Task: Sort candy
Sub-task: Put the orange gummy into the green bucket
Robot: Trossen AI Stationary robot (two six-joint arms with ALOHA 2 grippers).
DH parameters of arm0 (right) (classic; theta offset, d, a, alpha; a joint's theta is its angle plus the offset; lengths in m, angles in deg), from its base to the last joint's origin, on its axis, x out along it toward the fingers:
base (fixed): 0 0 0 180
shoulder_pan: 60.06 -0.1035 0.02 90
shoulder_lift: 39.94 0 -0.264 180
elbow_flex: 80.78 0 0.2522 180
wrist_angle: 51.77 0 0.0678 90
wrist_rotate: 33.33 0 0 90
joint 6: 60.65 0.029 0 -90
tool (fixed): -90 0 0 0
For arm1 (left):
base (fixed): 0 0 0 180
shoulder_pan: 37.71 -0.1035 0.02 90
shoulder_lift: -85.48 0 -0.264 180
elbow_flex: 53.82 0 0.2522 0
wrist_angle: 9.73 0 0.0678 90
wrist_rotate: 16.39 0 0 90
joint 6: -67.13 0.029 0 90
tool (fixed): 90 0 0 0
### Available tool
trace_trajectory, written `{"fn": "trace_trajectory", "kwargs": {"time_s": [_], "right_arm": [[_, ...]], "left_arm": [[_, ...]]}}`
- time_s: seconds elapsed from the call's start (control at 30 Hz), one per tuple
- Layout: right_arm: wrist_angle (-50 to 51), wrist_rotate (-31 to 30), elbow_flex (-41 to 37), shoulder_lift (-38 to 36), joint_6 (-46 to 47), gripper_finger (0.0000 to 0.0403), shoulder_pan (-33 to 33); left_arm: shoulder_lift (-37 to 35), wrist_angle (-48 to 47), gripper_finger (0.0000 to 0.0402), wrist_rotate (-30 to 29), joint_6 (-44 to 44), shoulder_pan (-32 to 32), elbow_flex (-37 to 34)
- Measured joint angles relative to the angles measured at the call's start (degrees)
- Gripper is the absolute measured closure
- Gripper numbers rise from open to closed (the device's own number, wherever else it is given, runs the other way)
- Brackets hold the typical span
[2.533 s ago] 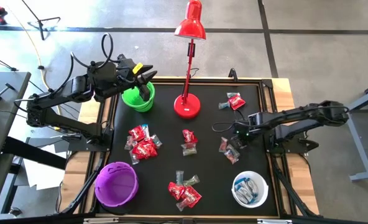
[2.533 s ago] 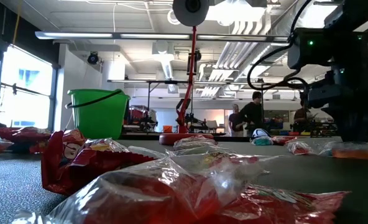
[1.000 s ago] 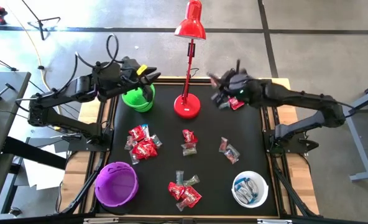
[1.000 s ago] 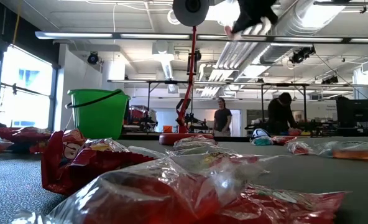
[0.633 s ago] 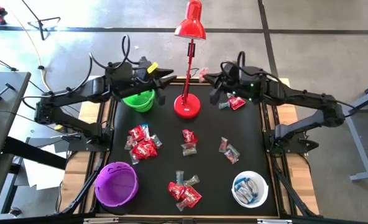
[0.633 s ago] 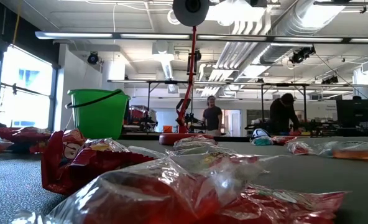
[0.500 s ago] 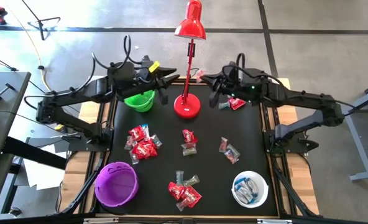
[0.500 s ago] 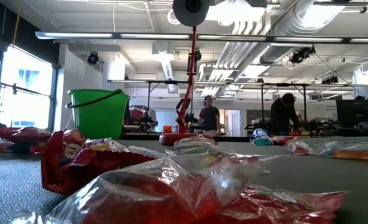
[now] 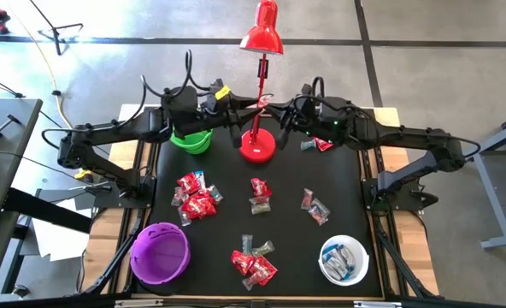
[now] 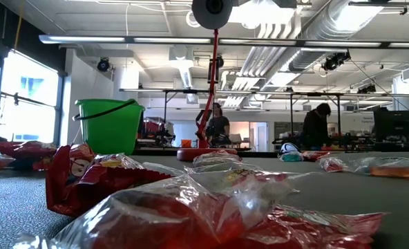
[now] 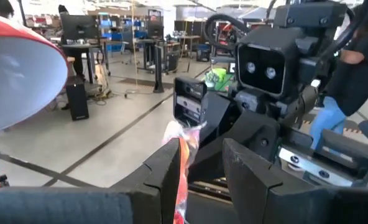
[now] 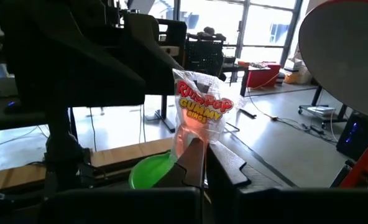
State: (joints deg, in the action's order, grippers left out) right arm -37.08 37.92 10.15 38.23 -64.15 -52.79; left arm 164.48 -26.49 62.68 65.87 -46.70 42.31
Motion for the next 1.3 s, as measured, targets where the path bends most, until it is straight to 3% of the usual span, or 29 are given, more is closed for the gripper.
{"fn": "trace_trajectory", "kwargs": {"time_s": [0.67, 0.93, 1.3], "right_arm": [[-2.6, 2.9, 0.0, -0.1, -3.0, 0.0403, -0.9], [-2.5, 2.9, 0.0, -0.1, -3.3, 0.0403, -0.9], [-2.9, 2.9, 0.0, -0.1, -5.6, 0.0403, -0.9]], "left_arm": [[0.0, 2.8, 0.0296, -3.1, -0.2, 0.0, 0.0], [0.0, 2.8, 0.0296, 2.1, -3.7, 0.0, 0.0], [0.0, 1.2, 0.0296, 2.5, -4.6, 0.0, 0.0]]}}
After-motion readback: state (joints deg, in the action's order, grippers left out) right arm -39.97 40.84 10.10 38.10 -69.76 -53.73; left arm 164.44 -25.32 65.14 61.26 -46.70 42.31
